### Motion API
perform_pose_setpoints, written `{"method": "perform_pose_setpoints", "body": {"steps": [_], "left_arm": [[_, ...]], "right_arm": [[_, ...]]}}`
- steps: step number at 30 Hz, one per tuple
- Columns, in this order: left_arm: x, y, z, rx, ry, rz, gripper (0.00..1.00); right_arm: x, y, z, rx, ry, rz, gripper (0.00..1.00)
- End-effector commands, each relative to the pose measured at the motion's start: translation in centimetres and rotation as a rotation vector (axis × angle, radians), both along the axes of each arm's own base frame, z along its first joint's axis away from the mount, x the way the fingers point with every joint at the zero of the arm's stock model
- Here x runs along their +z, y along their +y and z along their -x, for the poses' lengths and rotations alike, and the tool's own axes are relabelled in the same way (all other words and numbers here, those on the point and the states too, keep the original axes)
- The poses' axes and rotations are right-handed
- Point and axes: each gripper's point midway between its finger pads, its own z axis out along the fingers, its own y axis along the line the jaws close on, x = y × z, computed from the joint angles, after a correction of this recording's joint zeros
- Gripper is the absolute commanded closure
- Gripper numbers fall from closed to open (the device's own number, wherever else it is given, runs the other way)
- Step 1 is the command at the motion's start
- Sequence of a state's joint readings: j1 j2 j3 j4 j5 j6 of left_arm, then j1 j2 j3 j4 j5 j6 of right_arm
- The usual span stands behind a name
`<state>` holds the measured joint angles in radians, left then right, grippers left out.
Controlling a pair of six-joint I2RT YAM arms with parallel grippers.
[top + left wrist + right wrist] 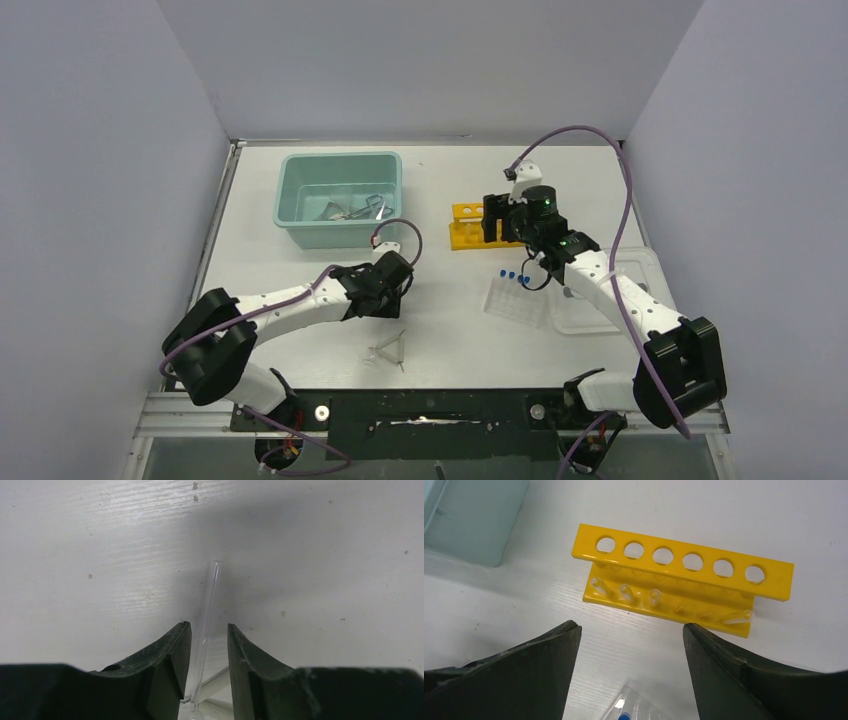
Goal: Organize the chemistry lab equipment
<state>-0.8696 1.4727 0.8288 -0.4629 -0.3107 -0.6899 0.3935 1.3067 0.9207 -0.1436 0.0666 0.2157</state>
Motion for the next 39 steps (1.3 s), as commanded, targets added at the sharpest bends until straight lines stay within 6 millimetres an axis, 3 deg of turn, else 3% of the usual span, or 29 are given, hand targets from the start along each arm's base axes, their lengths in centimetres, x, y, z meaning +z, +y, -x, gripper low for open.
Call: {"method": "perform_pose_setpoints", "body": {"steps": [1, 8, 21, 30, 39], "left_arm": [[0.1, -0.8, 0.6, 0.006, 0.032, 0.040, 0.67], [-1.8, -0.1, 2.2, 0.002, 0.105, 0.008, 0.66], [-2.4, 0.2, 3.4, 0.002, 0.146, 0.012, 0.68], [-2.7, 0.0, 3.4, 0.003, 0.161, 0.008, 0.82], [-1.7, -0.5, 2.5, -0.008, 0.139, -0.007, 0.96]], "right_arm": [[2.1, -0.2, -0.4, -0.004, -0.068, -0.028, 0.24], [2.6, 0.1, -0.2, 0.013, -0.073, -0.066, 0.24], [2.7, -0.1, -0.5, 0.013, -0.076, -0.099, 0.24], [2.5, -0.7, -0.4, -0.010, -0.080, -0.108, 0.24], [2.5, -1.3, -0.4, -0.029, -0.085, -0.117, 0.25]]}}
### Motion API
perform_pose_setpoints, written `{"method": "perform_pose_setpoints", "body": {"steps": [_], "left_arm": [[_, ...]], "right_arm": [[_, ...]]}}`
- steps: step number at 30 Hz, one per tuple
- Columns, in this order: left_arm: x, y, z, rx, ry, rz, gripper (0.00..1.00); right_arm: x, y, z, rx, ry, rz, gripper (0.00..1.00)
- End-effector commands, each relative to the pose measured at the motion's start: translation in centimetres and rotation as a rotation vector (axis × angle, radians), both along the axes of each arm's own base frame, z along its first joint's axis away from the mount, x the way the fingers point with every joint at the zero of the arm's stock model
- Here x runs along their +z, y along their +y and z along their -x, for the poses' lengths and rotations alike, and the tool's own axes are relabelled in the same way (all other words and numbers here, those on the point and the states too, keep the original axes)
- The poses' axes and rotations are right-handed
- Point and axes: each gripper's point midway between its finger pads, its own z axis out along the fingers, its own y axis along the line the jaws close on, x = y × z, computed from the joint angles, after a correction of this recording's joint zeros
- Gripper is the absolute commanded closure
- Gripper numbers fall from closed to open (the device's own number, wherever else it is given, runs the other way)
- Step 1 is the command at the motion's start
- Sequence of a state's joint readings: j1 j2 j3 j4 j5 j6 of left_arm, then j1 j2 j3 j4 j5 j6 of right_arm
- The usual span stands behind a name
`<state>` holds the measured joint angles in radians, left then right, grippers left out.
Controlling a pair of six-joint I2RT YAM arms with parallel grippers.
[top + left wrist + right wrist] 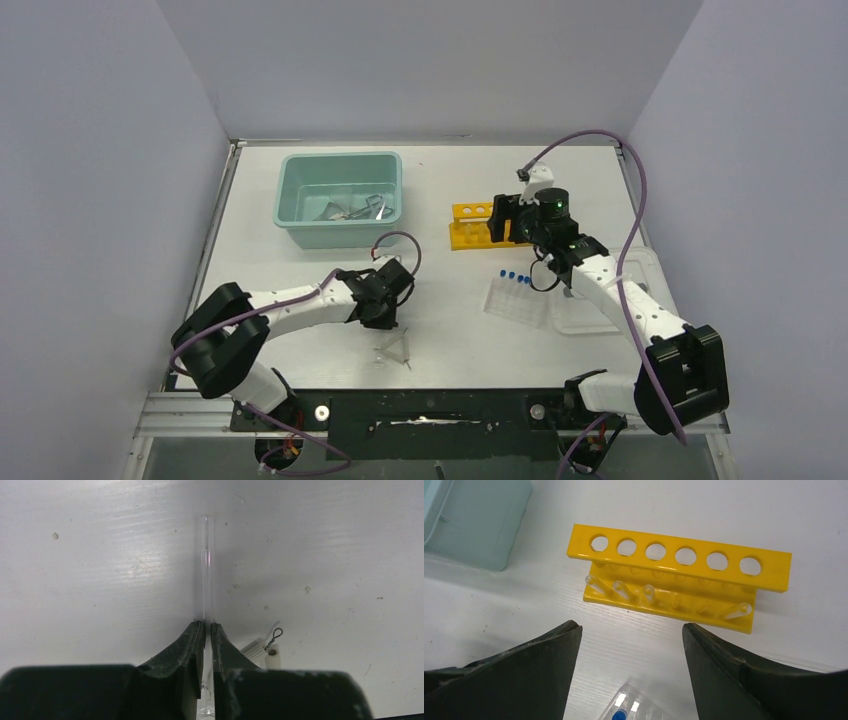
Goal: Organize the chemistry lab equipment
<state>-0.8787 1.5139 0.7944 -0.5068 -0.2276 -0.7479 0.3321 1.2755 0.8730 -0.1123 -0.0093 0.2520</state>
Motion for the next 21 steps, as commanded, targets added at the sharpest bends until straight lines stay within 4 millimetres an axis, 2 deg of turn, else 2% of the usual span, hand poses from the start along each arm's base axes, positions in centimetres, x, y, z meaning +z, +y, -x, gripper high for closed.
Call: {"method": "perform_pose_setpoints", "body": {"steps": [1, 8, 13, 16, 18, 21], "left_arm": [[1.2, -1.1, -0.6, -0.018, -0.009, 0.010, 0.96], [3.7, -2.6, -2.8, -0.076, -0.065, 0.011, 0.97], [7.1, -4.9, -5.3, -0.135, -0.129, 0.072, 0.97], [10.8, -6.5, -8.4, -0.142, -0.235, 0.147, 0.97], [13.5, -7.3, -11.4, -0.124, -0.317, 0.206, 0.97], [17.8, -6.8, -16.6, -0.048, -0.463, 0.264, 0.97]], "right_arm": [[2.9, -0.3, -0.7, -0.022, -0.094, -0.047, 0.25], [3.0, -0.6, -1.0, -0.036, -0.101, -0.051, 0.25], [2.9, -0.7, -1.1, -0.038, -0.097, -0.057, 0.25], [3.2, -1.0, -1.1, -0.044, -0.108, -0.054, 0.25], [3.2, -1.2, -1.2, -0.046, -0.110, -0.054, 0.25], [3.5, -1.3, -1.2, -0.043, -0.112, -0.056, 0.25]]}}
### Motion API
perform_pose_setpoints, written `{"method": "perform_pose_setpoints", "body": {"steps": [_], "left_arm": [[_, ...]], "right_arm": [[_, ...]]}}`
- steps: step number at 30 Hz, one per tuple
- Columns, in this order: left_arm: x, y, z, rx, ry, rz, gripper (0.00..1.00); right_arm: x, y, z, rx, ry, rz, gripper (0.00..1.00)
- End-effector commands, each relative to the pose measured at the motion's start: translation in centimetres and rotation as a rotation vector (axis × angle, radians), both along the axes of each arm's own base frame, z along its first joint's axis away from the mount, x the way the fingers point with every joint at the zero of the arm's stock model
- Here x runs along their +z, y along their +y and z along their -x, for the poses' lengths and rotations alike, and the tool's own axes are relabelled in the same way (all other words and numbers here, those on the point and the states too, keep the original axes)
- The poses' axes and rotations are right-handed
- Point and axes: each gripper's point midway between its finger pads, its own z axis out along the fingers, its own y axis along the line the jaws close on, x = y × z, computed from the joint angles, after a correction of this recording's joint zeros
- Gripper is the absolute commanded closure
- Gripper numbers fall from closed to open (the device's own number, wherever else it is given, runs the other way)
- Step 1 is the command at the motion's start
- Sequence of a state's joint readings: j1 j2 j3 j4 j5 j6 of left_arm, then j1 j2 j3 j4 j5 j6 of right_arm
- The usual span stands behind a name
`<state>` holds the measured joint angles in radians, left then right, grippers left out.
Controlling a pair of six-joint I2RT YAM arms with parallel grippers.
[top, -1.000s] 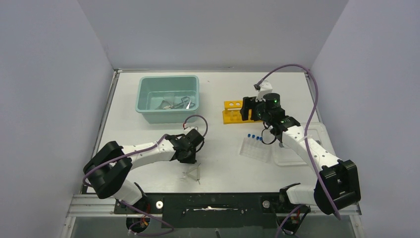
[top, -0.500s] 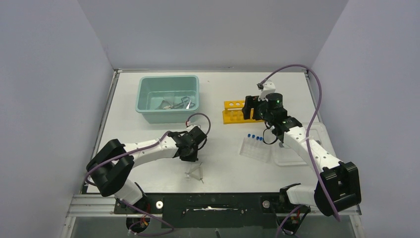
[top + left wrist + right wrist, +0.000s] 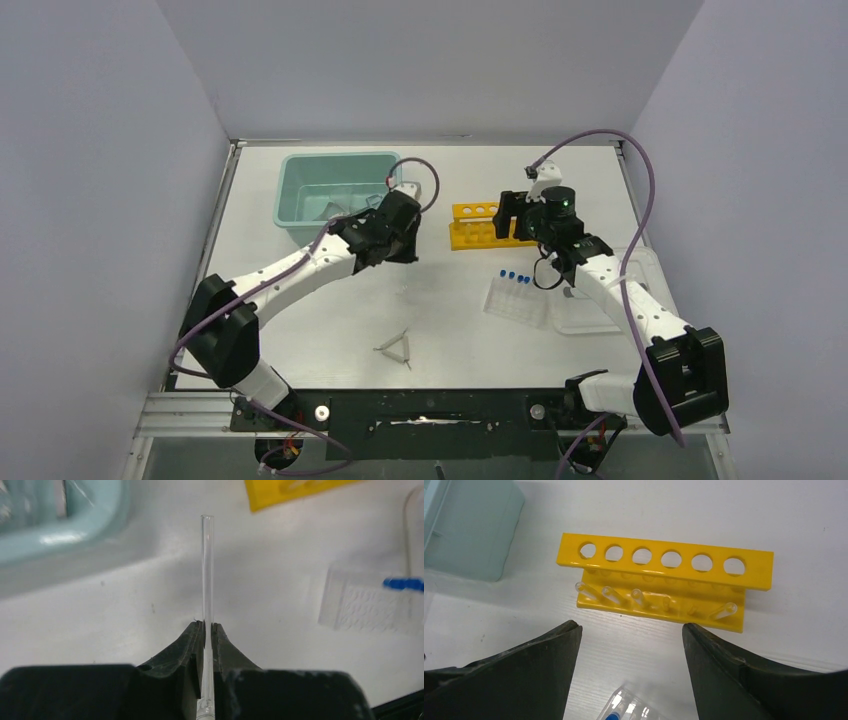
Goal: Organize the chemistry lab equipment
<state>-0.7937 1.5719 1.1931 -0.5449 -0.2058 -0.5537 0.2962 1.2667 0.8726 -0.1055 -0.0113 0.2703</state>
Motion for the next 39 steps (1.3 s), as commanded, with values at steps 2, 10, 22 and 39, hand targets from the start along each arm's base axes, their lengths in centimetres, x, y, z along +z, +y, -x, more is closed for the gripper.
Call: {"method": "perform_pose_setpoints", "body": {"steps": [2, 10, 22, 39], "left_arm": [[9.7, 0.1, -10.4, 0.107, -0.316, 0.177, 0.97], [18.7, 8.0, -19.7, 0.292, -0.569, 0.280, 0.96], [15.8, 15.1, -23.9, 0.493, -0.652, 0.435, 1.00], [4.6, 12.4, -24.3, 0.476, -0.525, 0.366, 0.99]], "right_arm": [[3.2, -0.1, -0.6, 0.002, -0.108, -0.035, 0.25], [2.9, -1.0, -0.3, -0.018, -0.100, -0.017, 0.25], [2.4, -1.5, -1.0, -0.022, -0.089, -0.026, 0.25], [1.2, -2.0, -1.1, -0.028, -0.066, -0.030, 0.25]]}}
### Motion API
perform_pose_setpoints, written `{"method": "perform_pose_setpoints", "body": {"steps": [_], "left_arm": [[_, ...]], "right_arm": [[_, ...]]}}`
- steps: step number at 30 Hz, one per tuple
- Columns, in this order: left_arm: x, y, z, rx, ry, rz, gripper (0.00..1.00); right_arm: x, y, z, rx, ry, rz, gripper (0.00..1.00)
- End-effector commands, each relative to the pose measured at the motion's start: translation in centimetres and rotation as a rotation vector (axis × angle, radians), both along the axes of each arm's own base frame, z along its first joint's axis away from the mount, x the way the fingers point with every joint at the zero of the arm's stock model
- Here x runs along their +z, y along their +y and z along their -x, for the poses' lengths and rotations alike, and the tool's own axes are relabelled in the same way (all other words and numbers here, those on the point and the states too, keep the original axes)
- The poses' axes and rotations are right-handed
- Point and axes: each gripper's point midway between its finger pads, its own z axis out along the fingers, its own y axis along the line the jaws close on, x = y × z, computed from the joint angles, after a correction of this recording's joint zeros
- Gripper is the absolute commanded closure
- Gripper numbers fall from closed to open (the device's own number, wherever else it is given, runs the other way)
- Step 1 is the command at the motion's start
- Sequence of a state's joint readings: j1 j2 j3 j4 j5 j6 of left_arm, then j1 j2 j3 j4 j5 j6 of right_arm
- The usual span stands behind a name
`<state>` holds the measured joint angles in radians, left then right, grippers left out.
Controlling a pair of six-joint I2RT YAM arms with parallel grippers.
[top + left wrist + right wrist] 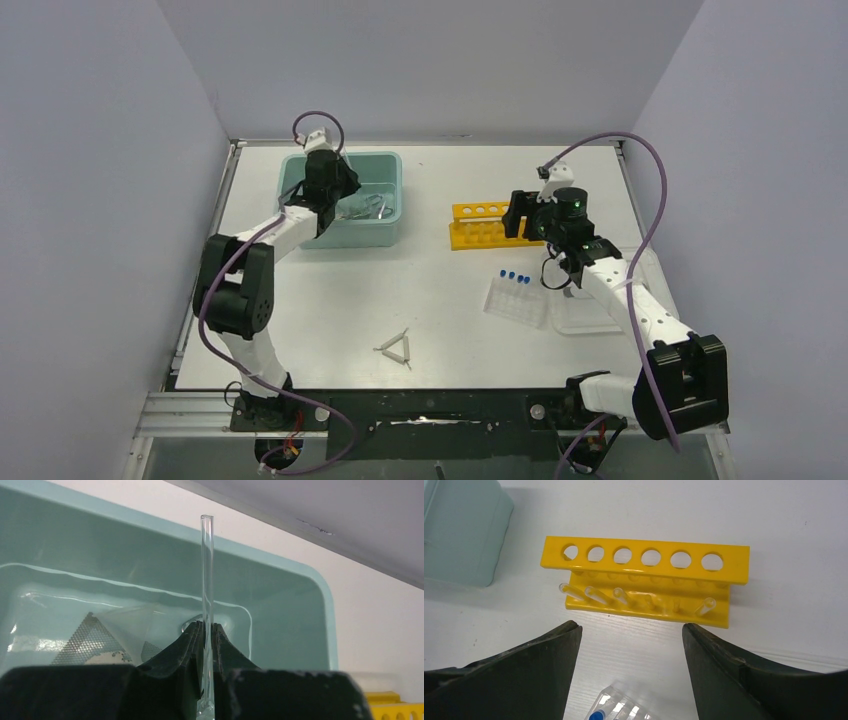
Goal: Organize the chemistry lab equipment
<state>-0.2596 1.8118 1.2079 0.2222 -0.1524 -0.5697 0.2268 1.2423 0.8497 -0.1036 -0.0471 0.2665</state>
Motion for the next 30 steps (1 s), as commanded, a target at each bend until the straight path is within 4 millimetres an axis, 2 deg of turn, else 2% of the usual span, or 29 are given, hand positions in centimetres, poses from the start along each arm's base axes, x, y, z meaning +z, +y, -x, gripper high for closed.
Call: {"method": "perform_pose_setpoints", "body": {"steps": [1, 7, 15, 23, 26, 30], "left_arm": [[0.9, -1.3, -0.6, -0.009, -0.076, 0.027, 0.99], [-2.1, -1.4, -0.1, -0.002, -0.043, 0.005, 0.95], [-4.5, -2.4, -0.4, -0.039, -0.006, 0.022, 0.91], [-5.2, -2.6, -0.4, -0.058, 0.017, 0.010, 0.80], [-5.0, -2.6, -0.3, -0.066, 0.013, 0.001, 0.75], [-4.3, -2.5, -0.3, -0.068, 0.003, -0.012, 0.73]], "right_arm": [[1.1, 0.1, -1.0, 0.007, -0.064, -0.016, 0.25], [0.7, 0.1, -1.0, 0.011, -0.056, -0.022, 0.25], [0.9, 0.0, -1.2, 0.010, -0.059, -0.021, 0.25], [1.0, 0.1, -1.1, 0.019, -0.055, -0.024, 0.25], [1.0, 0.1, -1.1, 0.018, -0.055, -0.026, 0.25], [1.2, 0.2, -1.2, 0.018, -0.059, -0.030, 0.25]]}}
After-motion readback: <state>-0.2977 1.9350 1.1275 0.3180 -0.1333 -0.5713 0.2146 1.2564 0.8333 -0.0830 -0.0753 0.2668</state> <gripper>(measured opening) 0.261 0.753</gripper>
